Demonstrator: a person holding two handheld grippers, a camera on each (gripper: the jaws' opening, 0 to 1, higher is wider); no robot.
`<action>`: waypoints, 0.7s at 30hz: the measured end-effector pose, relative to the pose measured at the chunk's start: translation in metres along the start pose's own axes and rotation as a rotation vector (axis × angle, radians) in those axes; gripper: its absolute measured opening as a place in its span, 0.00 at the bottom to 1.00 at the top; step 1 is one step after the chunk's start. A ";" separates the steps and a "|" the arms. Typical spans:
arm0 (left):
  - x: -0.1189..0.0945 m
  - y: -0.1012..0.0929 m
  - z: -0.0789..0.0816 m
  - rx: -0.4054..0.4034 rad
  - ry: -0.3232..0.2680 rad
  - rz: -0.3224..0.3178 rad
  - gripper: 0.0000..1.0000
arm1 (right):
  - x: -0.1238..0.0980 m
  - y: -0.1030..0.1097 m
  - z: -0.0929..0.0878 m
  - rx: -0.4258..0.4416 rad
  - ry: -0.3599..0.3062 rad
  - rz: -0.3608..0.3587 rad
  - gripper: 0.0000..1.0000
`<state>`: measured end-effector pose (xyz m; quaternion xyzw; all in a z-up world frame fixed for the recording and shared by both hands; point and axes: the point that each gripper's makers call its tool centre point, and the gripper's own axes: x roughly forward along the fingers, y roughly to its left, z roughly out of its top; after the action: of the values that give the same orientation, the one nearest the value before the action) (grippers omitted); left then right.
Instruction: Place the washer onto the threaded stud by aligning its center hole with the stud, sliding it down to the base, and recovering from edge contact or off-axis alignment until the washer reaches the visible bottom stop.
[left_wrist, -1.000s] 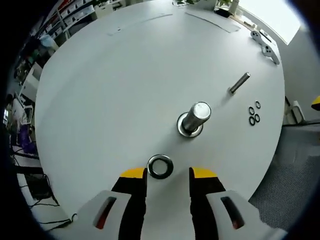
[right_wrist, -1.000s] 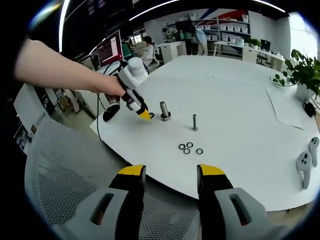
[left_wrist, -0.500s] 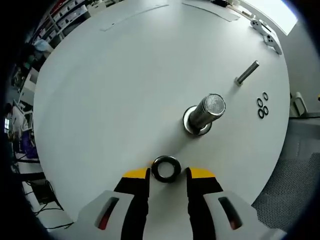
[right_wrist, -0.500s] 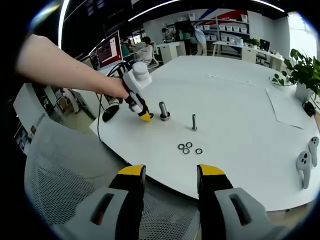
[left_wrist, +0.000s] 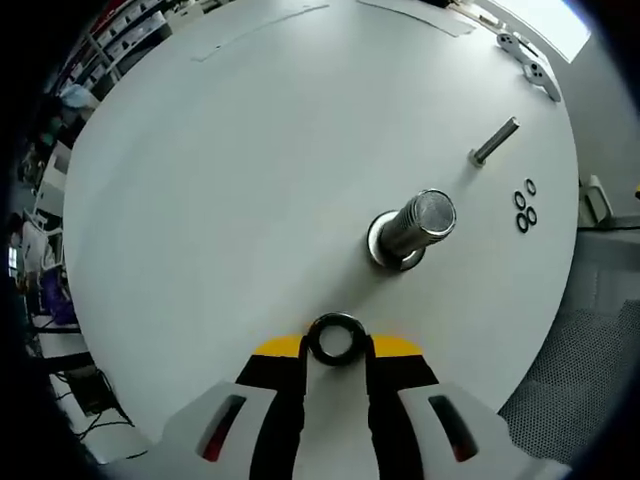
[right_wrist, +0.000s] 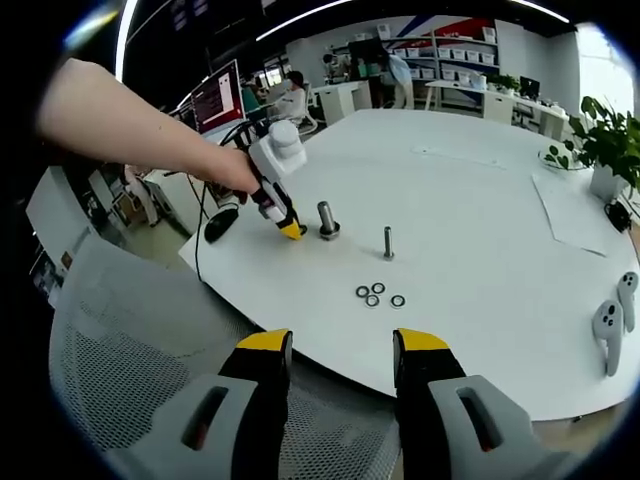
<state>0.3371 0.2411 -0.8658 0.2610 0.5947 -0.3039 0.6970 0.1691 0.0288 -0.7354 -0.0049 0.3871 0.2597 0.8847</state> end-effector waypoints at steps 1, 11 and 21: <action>0.000 0.000 0.000 -0.001 0.012 0.002 0.20 | 0.000 0.000 0.000 0.002 -0.001 0.000 0.43; 0.001 0.001 -0.001 -0.039 0.041 -0.003 0.22 | -0.001 -0.001 0.002 0.013 -0.011 -0.005 0.42; 0.002 -0.003 0.000 -0.016 0.055 -0.009 0.29 | 0.000 -0.001 0.001 0.006 -0.006 -0.003 0.42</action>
<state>0.3353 0.2389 -0.8681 0.2608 0.6175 -0.2950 0.6810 0.1701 0.0282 -0.7350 -0.0020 0.3850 0.2572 0.8863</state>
